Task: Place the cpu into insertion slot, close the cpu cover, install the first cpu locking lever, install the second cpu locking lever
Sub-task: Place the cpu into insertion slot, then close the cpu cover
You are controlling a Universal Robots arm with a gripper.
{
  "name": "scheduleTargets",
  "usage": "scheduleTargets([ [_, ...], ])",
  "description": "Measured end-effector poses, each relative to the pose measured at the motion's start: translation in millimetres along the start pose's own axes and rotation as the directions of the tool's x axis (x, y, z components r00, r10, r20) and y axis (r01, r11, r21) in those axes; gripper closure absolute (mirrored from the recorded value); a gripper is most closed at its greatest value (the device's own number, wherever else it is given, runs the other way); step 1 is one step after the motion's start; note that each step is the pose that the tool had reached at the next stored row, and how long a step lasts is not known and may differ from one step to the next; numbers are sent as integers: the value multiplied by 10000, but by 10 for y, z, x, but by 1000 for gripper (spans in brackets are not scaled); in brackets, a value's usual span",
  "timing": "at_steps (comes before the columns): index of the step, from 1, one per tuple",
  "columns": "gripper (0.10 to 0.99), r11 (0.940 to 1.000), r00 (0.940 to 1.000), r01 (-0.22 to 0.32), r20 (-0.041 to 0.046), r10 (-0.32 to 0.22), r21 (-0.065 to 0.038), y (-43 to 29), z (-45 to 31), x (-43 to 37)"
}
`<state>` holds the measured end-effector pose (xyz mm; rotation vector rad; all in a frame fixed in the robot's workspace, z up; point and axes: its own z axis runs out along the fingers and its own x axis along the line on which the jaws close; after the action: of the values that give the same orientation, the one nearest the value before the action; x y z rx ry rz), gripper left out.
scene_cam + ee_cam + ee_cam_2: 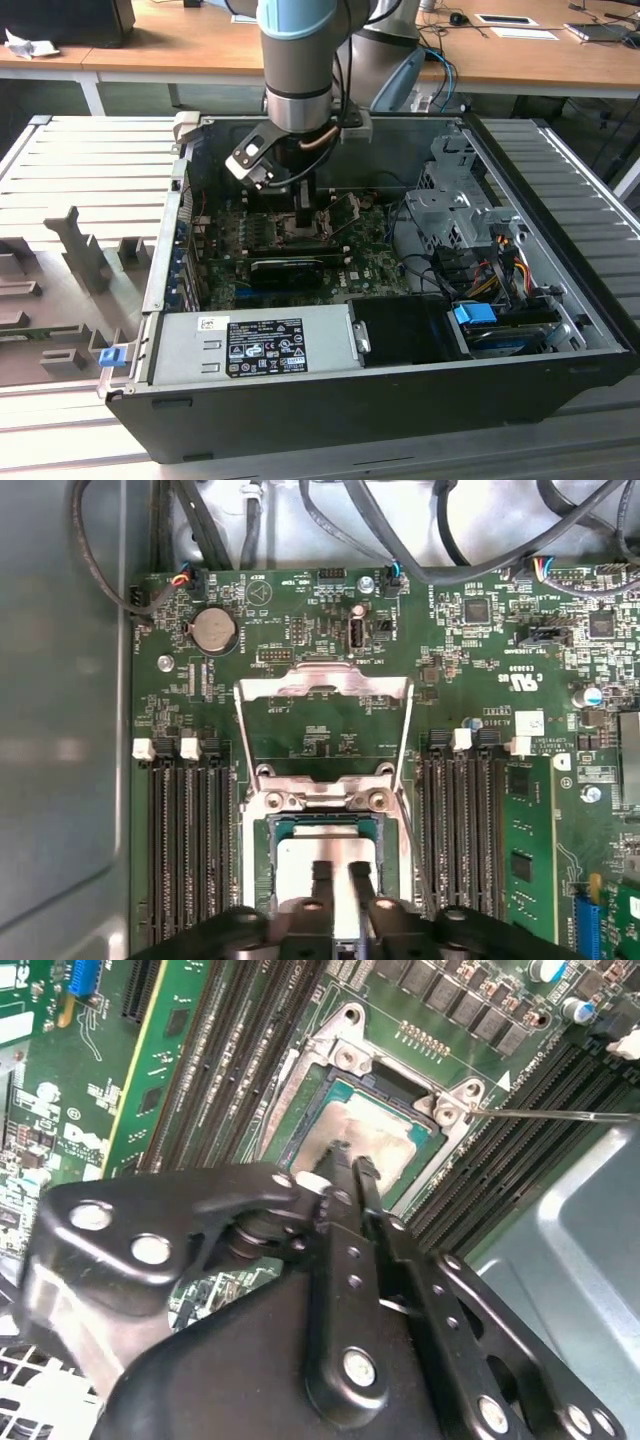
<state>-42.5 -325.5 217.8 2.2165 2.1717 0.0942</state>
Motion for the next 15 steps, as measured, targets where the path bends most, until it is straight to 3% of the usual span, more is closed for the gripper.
scheduleTargets([
  [1, 980, 10000, 10000, -1, 2, 1, 11, 2, -2, -2],
  [12, 980, 9999, 10000, -5, 1, 5, 103, 18, -104, -1],
  [15, 980, 9996, 10000, -15, -52, 17, 286, 97, -101, -7],
])
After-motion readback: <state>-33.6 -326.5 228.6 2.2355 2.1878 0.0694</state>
